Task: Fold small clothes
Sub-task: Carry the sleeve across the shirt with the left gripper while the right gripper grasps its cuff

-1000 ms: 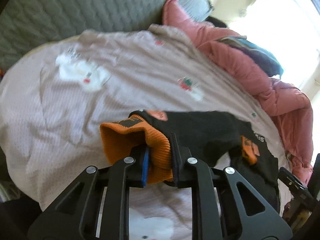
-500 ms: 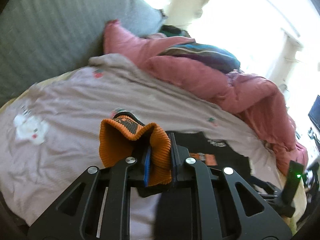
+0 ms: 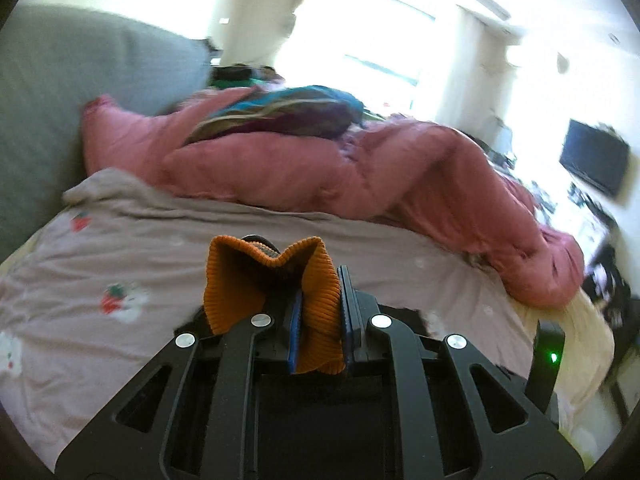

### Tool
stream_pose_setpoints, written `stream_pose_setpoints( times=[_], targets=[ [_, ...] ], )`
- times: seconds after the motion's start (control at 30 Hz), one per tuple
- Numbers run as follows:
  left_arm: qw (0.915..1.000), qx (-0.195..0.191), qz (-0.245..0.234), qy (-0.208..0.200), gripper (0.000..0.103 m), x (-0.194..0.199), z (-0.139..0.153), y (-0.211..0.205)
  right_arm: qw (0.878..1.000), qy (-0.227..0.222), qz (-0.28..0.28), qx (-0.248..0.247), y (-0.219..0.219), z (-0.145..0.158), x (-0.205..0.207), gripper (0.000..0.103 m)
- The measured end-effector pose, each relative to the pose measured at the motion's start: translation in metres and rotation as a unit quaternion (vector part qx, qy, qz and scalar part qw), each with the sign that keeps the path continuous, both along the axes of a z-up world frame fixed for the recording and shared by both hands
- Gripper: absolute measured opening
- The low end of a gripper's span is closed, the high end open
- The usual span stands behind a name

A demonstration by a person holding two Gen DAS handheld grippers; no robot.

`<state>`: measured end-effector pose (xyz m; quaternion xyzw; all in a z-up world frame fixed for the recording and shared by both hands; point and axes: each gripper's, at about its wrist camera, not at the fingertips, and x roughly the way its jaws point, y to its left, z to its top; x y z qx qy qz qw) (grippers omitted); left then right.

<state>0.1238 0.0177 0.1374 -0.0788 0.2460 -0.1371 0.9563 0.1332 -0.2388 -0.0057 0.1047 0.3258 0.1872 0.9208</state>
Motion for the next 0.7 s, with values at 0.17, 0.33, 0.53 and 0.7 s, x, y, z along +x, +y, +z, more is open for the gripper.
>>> stream_pose_setpoints(
  times=[0.17, 0.33, 0.53, 0.7],
  targets=[
    [0.9986, 0.016, -0.049, 0.011, 0.009, 0.002, -0.017, -0.046, 0.999, -0.002, -0.035, 0.015, -0.037, -0.001, -0.001, 0.098],
    [0.9957, 0.035, -0.075, 0.043, 0.009, 0.009, -0.049, -0.073, 0.998, 0.002, -0.064, 0.026, -0.066, -0.008, -0.002, 0.098],
    [0.9901, 0.053, -0.107, 0.074, 0.009, 0.016, -0.079, -0.101, 0.995, 0.02, -0.093, 0.032, -0.095, -0.024, -0.004, 0.098],
    [0.9844, 0.068, -0.138, 0.085, 0.009, 0.015, -0.097, -0.119, 0.993, 0.032, -0.105, 0.033, -0.107, -0.033, -0.005, 0.098]
  ],
)
